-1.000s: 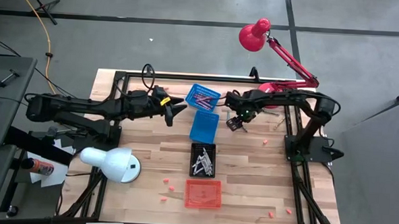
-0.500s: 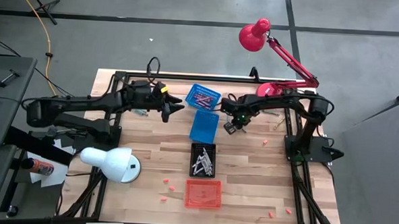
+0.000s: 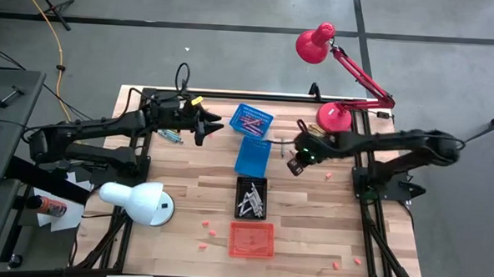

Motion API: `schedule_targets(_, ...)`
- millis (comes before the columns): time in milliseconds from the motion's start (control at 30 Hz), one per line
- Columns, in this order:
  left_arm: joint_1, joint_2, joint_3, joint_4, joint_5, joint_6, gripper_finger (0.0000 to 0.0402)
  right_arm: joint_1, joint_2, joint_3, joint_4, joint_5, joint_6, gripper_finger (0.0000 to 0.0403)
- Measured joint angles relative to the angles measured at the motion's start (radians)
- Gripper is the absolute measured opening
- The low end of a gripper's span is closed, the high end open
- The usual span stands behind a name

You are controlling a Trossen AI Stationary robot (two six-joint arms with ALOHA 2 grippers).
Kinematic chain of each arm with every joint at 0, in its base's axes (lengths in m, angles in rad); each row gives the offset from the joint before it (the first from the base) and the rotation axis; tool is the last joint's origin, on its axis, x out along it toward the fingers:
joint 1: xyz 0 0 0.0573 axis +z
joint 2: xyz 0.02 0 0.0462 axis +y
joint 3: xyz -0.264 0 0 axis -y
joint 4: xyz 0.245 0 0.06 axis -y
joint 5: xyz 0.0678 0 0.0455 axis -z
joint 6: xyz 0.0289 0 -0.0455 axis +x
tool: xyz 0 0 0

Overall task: Sort crayons
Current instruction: Put the blue crayon into the bottom blue bin

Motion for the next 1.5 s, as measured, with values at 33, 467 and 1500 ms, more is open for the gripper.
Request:
schedule_targets(33, -0.003, -0.002, 0.0, 0.004, -0.002, -0.01, 0.0177, 0.016, -0.041, -0.054, 0.106, -0.004, 0.019, 0.0005)
schedule_targets(467, -0.094, -0.001, 0.0, 0.179, -0.067, -0.024, 0.0177, 0.077, -0.078, -0.314, 1.238, 0.032, 0.002, 0.0001)
schedule_targets(1500, -0.095, -0.004, -0.001, 0.206, -0.113, -0.012, 0.0177, 0.076, 0.408, 0.068, 0.828, 0.069, 0.482, 0.0025)
